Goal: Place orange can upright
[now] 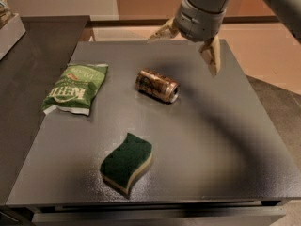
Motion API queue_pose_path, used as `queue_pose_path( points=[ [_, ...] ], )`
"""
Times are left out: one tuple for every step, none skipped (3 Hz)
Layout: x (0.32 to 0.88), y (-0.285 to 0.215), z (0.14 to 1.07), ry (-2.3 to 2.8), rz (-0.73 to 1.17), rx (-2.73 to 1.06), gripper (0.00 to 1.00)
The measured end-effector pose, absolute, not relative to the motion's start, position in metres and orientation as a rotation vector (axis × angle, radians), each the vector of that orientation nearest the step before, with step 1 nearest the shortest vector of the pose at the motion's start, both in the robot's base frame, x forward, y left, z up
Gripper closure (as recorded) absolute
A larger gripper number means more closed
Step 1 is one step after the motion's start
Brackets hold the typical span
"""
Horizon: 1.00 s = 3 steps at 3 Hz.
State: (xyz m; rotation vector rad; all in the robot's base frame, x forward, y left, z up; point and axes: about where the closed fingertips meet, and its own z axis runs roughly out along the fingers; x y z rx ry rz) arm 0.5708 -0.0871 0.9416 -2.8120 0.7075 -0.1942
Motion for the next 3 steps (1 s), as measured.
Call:
queue_pose_path(
  points=[
    [0.570,-0.078,0.942,0.576,-0.233,-2.861,0.00],
    [0.567,-0.066,0.936,0.330,-0.301,-2.948,0.00],
    [0.563,-0.056,0.923,0.020,-0.309,-3.015,0.00]
  ],
)
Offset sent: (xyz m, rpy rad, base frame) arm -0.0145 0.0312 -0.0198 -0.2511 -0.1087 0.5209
